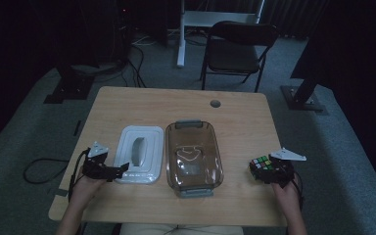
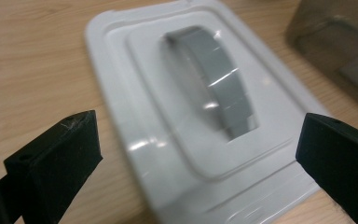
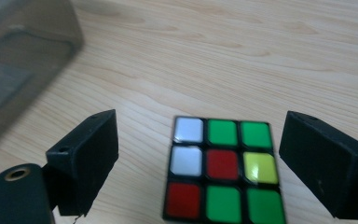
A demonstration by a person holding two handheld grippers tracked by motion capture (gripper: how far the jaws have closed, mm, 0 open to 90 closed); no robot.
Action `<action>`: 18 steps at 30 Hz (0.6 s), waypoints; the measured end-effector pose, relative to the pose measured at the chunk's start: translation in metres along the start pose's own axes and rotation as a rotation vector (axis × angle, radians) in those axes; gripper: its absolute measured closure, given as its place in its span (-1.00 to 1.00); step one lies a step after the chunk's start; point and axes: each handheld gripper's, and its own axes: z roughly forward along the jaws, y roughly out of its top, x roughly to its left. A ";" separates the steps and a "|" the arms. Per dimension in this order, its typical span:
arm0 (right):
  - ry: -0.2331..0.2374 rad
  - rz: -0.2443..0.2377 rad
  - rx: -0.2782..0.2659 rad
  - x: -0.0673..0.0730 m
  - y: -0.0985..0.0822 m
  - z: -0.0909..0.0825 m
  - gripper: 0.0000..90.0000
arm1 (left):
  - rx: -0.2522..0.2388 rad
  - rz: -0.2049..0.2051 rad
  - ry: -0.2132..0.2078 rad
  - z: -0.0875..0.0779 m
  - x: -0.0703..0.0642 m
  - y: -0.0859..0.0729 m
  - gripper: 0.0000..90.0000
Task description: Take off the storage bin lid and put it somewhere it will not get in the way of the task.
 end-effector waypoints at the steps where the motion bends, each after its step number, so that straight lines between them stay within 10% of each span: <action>1: -0.008 -0.009 -0.001 -0.001 -0.002 -0.001 -0.75 | -0.001 -0.003 0.006 -0.002 0.003 -0.004 -0.99; 18: -0.003 0.026 0.066 -0.009 -0.025 0.005 -0.69 | 0.116 -0.032 0.125 -0.011 0.034 -0.053 -0.99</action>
